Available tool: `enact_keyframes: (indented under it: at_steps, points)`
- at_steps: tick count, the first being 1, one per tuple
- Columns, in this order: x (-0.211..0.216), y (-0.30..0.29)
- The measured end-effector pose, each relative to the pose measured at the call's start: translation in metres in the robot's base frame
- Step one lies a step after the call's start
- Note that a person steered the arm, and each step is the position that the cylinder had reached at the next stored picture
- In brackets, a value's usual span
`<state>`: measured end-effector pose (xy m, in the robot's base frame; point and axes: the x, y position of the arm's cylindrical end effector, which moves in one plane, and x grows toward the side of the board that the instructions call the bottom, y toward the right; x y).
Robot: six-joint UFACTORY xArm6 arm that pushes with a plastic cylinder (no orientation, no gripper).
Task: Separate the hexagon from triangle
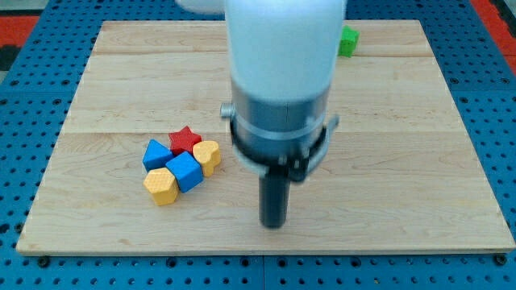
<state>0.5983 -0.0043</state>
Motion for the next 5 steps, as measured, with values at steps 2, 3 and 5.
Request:
enact_keyframes:
  at_steps: [2, 3, 5]
  points:
    - [-0.049, -0.115]
    - [-0.070, -0.137]
    - [-0.071, -0.171]
